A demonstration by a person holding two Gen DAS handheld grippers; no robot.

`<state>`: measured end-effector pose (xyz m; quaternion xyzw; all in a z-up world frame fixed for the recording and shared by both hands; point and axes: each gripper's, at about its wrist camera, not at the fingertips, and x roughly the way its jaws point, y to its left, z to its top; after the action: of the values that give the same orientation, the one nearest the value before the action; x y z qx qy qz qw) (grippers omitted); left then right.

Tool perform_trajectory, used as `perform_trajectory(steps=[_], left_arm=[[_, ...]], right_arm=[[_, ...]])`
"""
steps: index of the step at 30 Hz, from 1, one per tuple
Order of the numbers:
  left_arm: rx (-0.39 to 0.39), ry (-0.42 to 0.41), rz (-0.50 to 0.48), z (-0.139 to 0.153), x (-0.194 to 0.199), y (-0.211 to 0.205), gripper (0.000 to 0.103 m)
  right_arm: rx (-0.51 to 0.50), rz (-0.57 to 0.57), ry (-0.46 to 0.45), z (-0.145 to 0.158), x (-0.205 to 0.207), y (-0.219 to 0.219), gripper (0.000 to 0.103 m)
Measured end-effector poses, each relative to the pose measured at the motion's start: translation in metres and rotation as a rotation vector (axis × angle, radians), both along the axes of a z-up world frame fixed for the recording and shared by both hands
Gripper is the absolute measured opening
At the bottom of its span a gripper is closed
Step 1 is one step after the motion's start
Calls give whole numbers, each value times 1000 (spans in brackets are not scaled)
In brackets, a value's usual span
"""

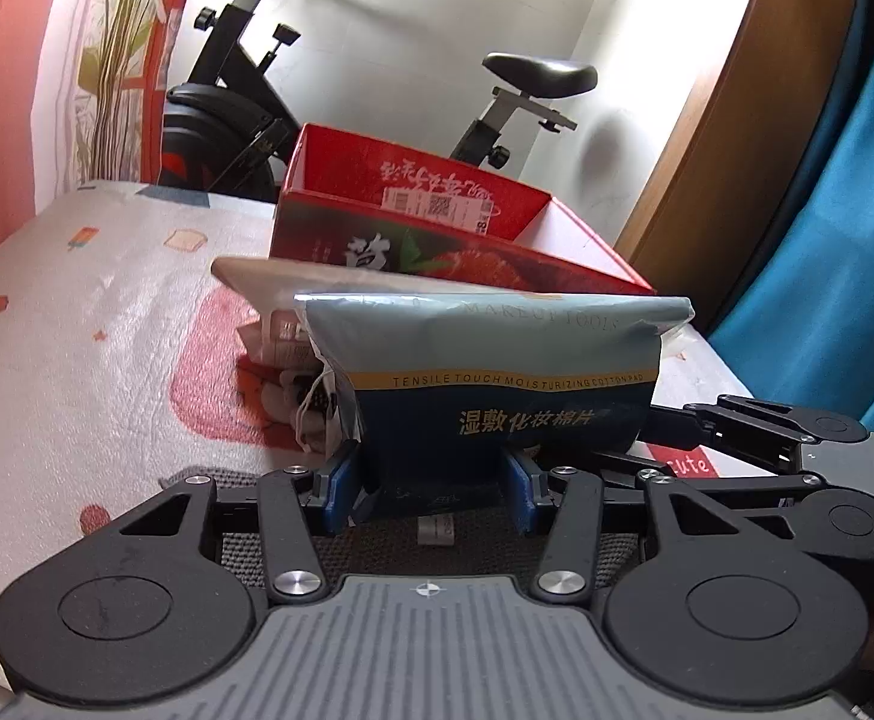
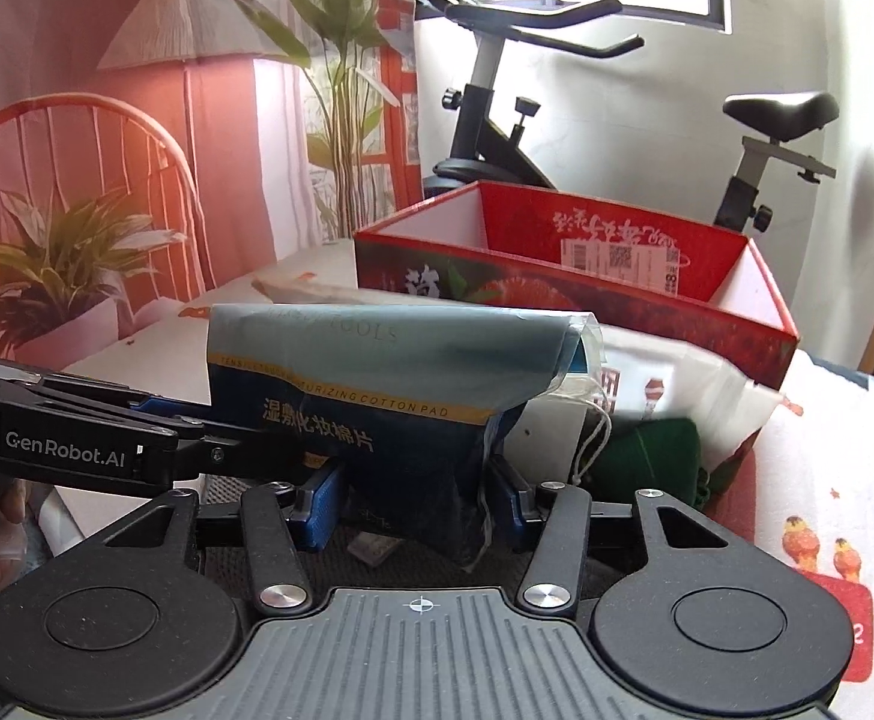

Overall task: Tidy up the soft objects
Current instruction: 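Carry the packet into the red box and open both grippers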

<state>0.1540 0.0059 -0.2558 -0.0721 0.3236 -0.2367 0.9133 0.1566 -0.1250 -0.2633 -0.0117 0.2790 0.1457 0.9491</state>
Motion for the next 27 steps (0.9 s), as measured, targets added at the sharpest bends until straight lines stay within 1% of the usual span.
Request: perform_trajectory(steps=[5,9,13,16,18,20,22,27], left_arm=[[-20,-61,-23,38,2,-2,52],[5,-124,-22,72,17,-12,52],[-8,-156,-30,101,53,-23,52],[8,-140,-71,110,89,-38,52],[19,-104,-99,110,116,-49,52],[16,-56,-111,103,143,-57,52],[8,-25,-102,94,163,-63,52],[48,30,-87,67,193,-73,52]], right_arm=[[-16,0,-98,43,-8,-3,47],[-23,5,-145,79,5,-8,47],[12,-3,-162,110,35,-23,48],[-1,-15,-157,125,67,-37,50],[-4,-28,-127,127,91,-47,50],[-13,-38,-109,122,112,-55,50],[-26,-42,-101,113,131,-61,50],[-32,-58,-42,81,168,-67,50]])
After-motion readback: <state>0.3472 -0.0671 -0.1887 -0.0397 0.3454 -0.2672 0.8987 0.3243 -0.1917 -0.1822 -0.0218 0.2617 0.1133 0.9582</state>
